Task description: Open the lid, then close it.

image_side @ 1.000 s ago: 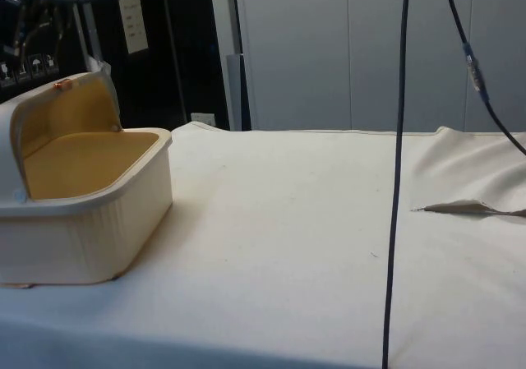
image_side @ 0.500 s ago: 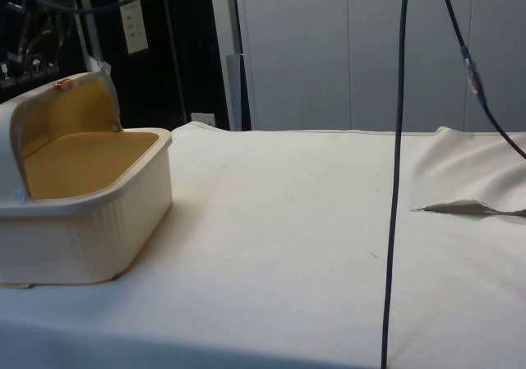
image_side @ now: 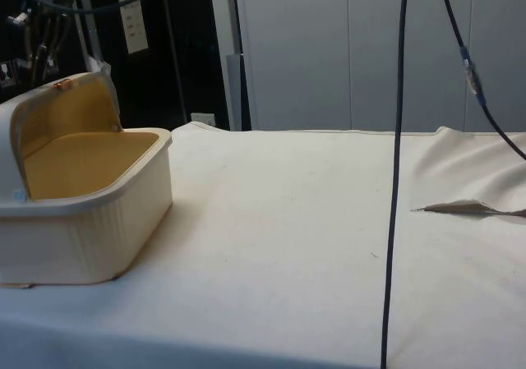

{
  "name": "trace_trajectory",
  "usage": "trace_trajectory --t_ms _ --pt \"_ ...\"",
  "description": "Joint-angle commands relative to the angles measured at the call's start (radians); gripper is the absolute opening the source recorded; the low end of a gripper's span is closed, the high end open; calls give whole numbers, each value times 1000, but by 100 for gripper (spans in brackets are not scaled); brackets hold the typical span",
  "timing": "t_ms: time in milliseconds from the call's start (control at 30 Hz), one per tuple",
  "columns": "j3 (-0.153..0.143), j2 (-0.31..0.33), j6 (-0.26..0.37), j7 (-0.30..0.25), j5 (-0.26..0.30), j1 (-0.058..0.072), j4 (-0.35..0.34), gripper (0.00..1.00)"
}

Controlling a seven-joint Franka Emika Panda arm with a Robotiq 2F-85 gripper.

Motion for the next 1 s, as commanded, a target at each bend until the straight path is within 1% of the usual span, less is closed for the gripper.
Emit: trace_trajectory --t_ms 0,67,100,133,233,400,433,500,667,700,733,967 --pt "10 0 7 -11 13 -7 -2 28" --pt "10 0 7 -12 14 -7 -2 19" --pt "0 0 0 0 1 0 0 14" --pt "10 0 8 -12 14 -7 -3 14" --pt "7 3 6 -8 10 -5 -3 0" --pt "5 -2 1 -4 9 -2 -12 0" --pt "0 4 -2 0 2 0 -3 0" --pt "5 -5 0 -3 9 -2 -17 0" --pt "5 -22 4 -2 8 1 -41 0" --pt "1 -12 -4 1 2 2 -28 0" --pt "5 -25 5 -2 7 1 -46 0" --pt "2 -51 4 0 3 6 -87 0"
